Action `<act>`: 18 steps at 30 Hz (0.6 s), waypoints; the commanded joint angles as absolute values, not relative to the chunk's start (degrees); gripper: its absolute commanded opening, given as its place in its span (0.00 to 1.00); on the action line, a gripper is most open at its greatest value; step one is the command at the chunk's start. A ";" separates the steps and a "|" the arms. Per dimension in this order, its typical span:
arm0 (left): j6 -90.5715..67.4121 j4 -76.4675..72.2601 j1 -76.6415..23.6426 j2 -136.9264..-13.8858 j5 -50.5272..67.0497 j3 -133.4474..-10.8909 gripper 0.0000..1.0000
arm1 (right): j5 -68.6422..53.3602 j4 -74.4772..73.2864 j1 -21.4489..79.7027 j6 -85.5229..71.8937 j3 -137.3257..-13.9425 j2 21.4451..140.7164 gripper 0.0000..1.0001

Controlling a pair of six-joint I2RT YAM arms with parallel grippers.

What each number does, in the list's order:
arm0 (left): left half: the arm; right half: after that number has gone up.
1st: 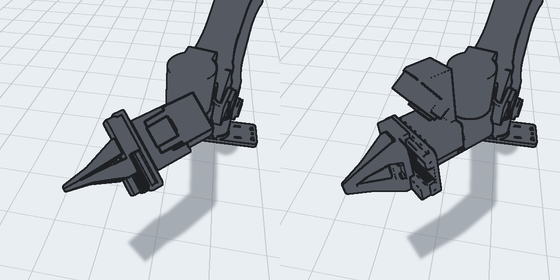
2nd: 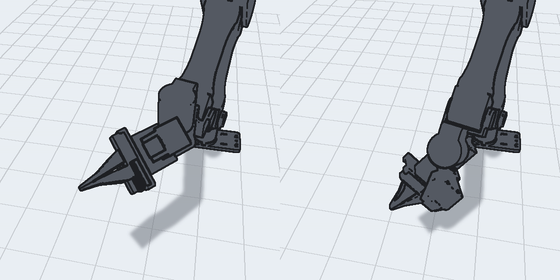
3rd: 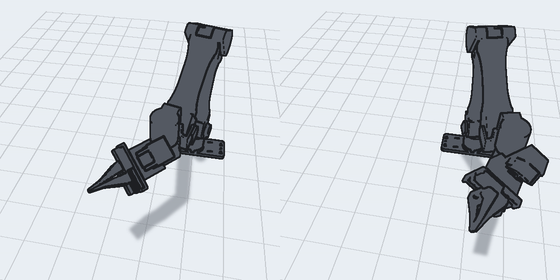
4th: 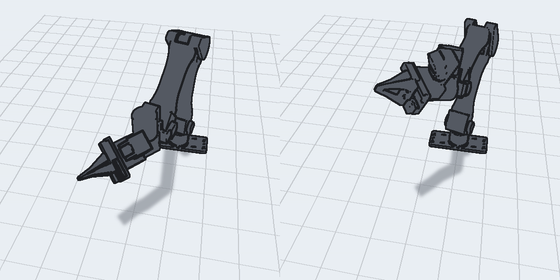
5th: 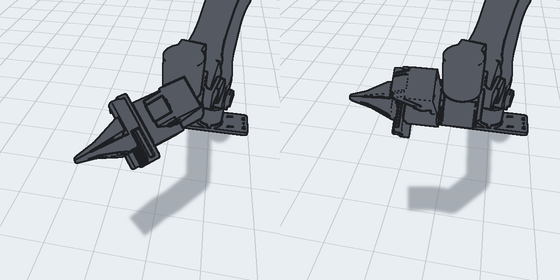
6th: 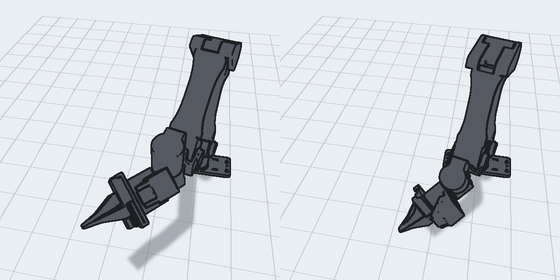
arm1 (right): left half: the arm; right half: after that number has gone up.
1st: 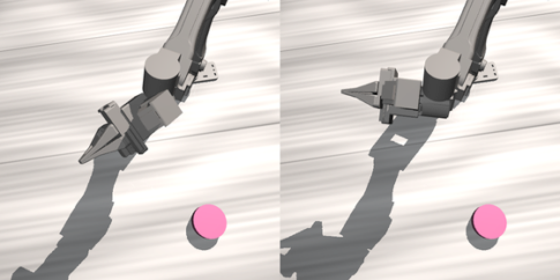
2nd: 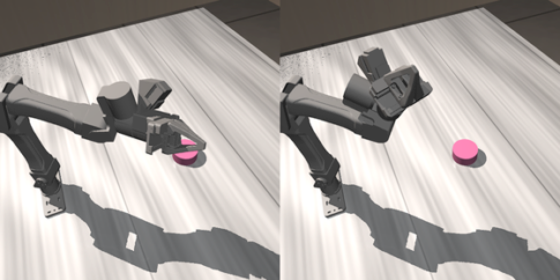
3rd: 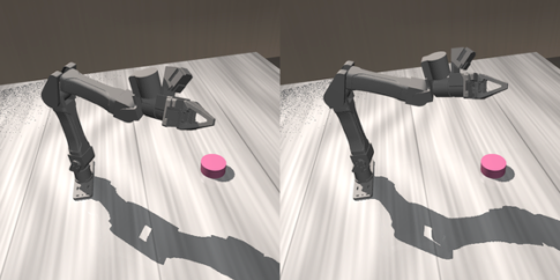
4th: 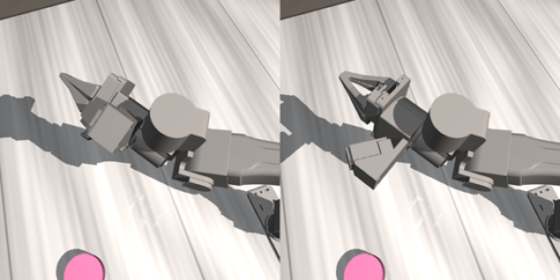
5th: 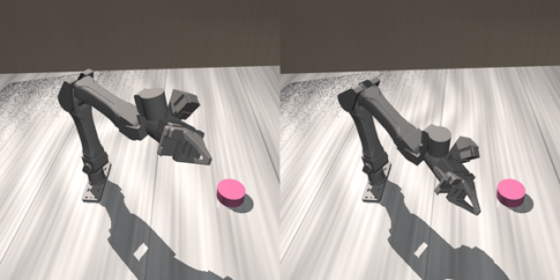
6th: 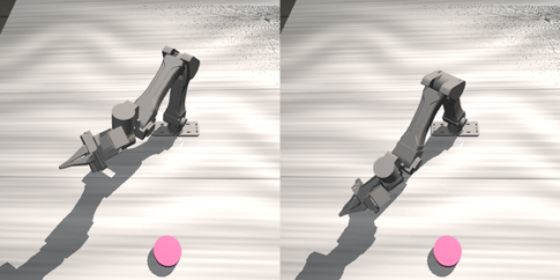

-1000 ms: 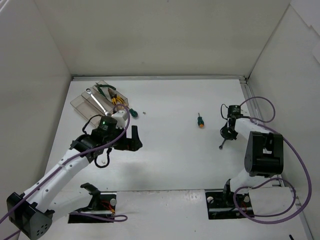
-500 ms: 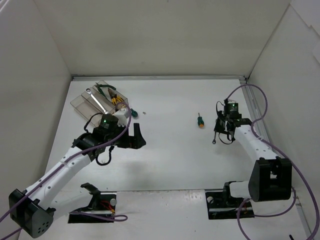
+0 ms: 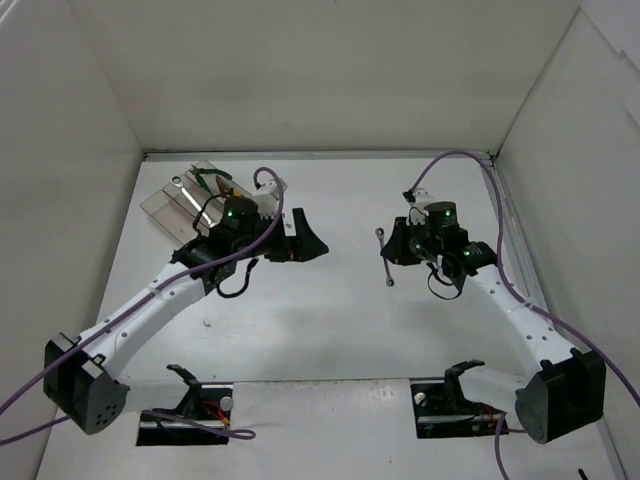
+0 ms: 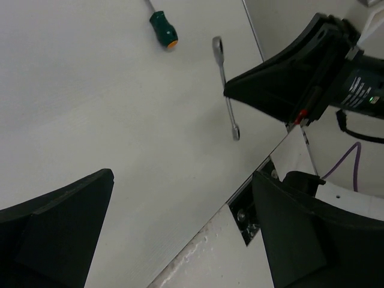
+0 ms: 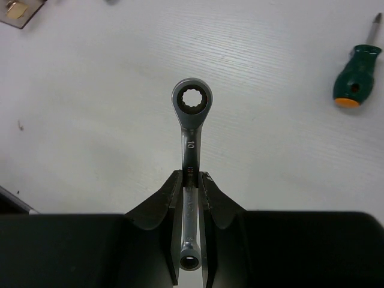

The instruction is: Sort the tools into containers

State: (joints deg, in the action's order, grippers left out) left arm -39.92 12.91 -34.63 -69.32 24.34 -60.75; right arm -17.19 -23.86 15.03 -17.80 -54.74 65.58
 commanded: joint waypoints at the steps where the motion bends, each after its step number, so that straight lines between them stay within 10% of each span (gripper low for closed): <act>1: -43.50 5.89 -36.73 -73.20 25.23 -67.22 0.96 | -21.52 -20.22 17.83 -18.72 -58.79 64.42 0.00; 18: -48.78 7.47 -42.10 -90.34 21.97 -81.65 0.80 | -21.89 -19.51 23.99 -18.02 -61.00 65.48 0.00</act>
State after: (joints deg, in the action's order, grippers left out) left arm -47.66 9.26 -41.65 -90.59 22.44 -77.76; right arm -20.91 -23.46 23.49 -18.02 -57.69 65.63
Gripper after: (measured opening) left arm 0.801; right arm 0.102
